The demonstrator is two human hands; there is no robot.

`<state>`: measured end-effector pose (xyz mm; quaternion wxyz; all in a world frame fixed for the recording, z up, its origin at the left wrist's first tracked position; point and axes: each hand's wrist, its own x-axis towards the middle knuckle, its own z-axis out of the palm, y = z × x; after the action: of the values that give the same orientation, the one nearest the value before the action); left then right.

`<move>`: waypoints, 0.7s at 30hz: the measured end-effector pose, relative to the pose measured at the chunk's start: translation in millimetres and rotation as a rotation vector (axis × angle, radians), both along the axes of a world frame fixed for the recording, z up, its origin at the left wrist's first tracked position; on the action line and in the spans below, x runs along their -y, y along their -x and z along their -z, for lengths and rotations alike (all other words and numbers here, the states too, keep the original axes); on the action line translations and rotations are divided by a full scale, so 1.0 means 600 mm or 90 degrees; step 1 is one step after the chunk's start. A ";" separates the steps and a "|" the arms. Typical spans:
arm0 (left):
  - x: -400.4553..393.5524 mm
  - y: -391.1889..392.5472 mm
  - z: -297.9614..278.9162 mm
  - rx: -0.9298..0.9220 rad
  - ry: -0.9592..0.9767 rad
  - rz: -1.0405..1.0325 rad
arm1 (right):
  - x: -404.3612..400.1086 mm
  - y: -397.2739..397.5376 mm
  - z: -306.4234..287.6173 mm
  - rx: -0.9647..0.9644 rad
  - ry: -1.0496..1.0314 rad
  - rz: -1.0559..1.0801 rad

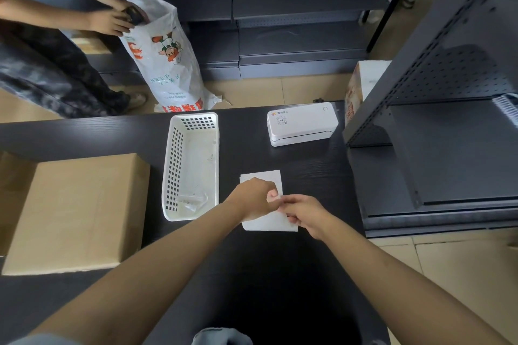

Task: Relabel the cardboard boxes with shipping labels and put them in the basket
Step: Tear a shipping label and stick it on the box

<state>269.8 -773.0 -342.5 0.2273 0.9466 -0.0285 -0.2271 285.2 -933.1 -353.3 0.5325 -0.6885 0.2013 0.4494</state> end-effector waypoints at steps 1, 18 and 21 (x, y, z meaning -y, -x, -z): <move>-0.001 0.000 0.001 -0.005 0.002 0.004 | 0.001 0.001 -0.001 0.004 -0.001 -0.005; -0.050 -0.031 -0.023 0.061 0.040 -0.297 | 0.016 -0.001 0.032 0.044 0.133 -0.061; -0.070 -0.046 -0.041 0.072 0.003 -0.362 | 0.023 0.002 0.041 0.057 0.182 -0.086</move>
<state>297.1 -730.8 -317.7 0.2822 0.9272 0.2249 -0.1007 284.3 -946.9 -378.0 0.4062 -0.7883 0.1925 0.4202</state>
